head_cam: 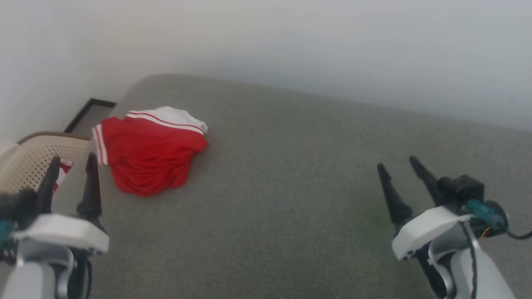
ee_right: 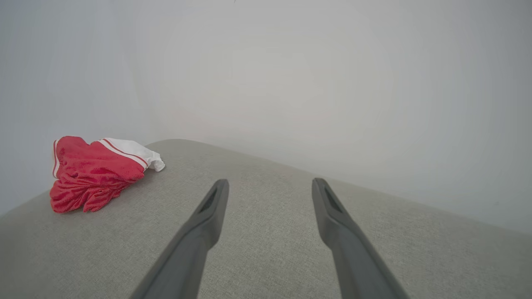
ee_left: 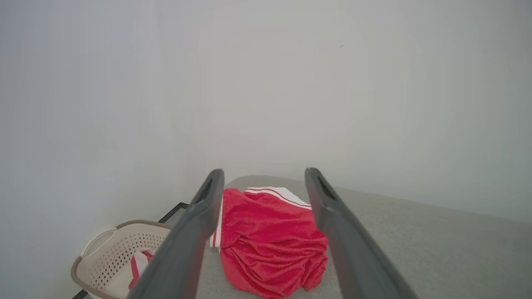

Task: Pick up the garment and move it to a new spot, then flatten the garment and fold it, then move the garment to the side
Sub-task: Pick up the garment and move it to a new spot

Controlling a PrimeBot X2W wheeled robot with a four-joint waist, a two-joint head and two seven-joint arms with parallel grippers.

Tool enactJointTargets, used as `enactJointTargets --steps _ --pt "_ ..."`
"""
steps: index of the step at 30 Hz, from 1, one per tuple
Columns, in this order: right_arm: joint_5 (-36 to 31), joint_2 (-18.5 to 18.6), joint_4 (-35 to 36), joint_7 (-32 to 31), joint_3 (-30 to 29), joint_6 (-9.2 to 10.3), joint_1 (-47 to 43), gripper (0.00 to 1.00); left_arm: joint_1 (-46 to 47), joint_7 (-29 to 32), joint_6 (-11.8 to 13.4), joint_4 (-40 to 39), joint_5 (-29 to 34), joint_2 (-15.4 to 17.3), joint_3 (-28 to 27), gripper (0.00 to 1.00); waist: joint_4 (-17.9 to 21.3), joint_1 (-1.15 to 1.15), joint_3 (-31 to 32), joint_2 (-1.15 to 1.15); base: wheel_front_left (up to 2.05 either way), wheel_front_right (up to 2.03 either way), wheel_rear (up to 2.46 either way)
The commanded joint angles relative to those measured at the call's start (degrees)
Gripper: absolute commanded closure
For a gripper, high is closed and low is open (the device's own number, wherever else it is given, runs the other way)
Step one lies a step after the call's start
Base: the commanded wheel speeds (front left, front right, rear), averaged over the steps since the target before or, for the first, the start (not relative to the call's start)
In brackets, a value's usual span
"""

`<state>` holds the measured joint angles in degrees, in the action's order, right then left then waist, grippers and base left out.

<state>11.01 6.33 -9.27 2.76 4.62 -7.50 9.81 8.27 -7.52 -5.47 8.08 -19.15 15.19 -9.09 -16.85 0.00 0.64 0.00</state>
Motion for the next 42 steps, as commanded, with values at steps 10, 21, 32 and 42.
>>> enactJointTargets --steps 10,21,32,42 --pt "-1.6 2.5 5.3 -2.4 -1.8 0.02 4.7 0.0 16.7 6.0 -1.7 13.6 -3.7 7.3 3.9 0.0 8.1 0.0 -13.6 0.0 0.0 0.0 0.0" --pt "-2.3 3.7 9.4 -3.8 -2.8 0.02 7.6 0.0 30.4 24.7 -2.0 35.7 -12.2 12.9 12.5 0.0 12.0 0.0 -22.3 0.0 0.0 0.0 0.0" --pt "-2.8 3.8 11.2 -4.5 -2.8 0.02 8.8 0.0 37.5 34.1 -1.9 51.1 -14.0 11.5 16.7 0.0 13.2 0.0 -25.7 0.0 0.0 0.0 0.0" --pt "-2.9 3.1 10.1 -4.0 -3.3 0.02 8.4 0.0 37.9 33.3 -2.0 55.7 -16.7 10.5 19.4 1.0 12.9 0.0 -24.0 0.0 0.0 0.0 0.0"
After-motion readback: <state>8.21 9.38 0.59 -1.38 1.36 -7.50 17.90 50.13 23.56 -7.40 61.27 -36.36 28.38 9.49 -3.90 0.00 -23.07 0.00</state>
